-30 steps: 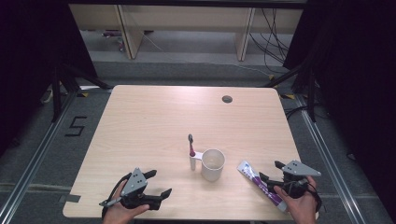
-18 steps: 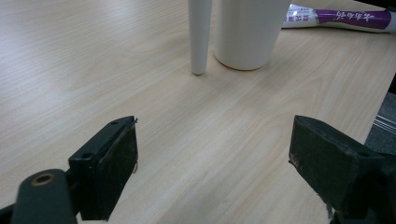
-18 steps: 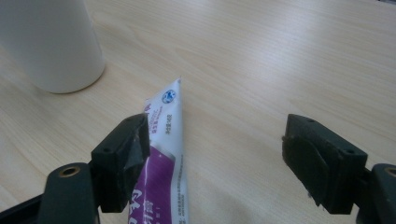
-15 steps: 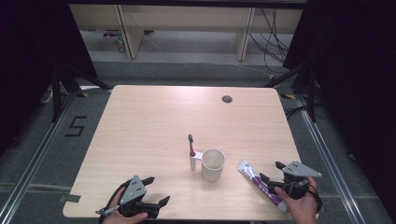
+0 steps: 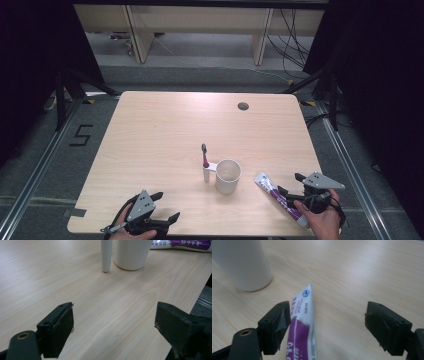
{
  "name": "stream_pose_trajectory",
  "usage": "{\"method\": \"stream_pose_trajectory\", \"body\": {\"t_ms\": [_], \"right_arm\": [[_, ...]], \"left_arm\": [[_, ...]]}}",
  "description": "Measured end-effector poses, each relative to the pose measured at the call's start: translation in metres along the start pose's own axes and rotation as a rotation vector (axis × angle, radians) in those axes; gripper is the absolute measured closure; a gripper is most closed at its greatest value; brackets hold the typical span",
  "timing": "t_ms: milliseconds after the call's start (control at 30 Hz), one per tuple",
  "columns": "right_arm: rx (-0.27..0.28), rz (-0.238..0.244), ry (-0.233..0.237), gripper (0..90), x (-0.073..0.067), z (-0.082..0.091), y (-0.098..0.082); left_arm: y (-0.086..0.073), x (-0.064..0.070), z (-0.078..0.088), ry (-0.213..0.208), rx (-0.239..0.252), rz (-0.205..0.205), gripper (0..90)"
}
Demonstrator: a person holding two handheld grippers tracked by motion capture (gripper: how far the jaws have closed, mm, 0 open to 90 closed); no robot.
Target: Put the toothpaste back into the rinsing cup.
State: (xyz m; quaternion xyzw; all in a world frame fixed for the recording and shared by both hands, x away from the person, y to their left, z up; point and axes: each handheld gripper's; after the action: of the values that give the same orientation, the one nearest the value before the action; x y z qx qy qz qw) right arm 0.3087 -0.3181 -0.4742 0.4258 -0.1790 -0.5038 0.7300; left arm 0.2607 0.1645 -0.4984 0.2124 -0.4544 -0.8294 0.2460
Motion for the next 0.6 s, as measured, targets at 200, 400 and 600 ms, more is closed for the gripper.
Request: {"method": "stream_pose_trajectory", "body": {"t_ms": [200,400,600], "right_arm": [[-0.114,-0.004,0.025,19.3,-0.015,-0.001,0.006],[-0.148,0.066,0.035,19.1,-0.019,0.002,0.015],[-0.275,0.056,0.036,22.9,-0.026,0.002,0.017]], "left_arm": [[0.000,0.003,-0.003,-0.009,-0.008,-0.019,15.1],[-0.001,0.002,-0.002,-0.011,-0.019,-0.020,15.2],[-0.001,0.003,-0.002,-0.015,-0.018,-0.015,15.1]]}}
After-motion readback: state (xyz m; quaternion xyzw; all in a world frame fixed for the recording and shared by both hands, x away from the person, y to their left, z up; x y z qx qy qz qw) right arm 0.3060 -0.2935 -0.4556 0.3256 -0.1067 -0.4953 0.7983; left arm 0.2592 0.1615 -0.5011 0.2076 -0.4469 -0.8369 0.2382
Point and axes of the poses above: each handheld gripper's, and its own axes: z roughly backward along the jaws, y roughly out of its top, x roughly to its right, and after that the axes turned 13 degrees about -z, right-handed
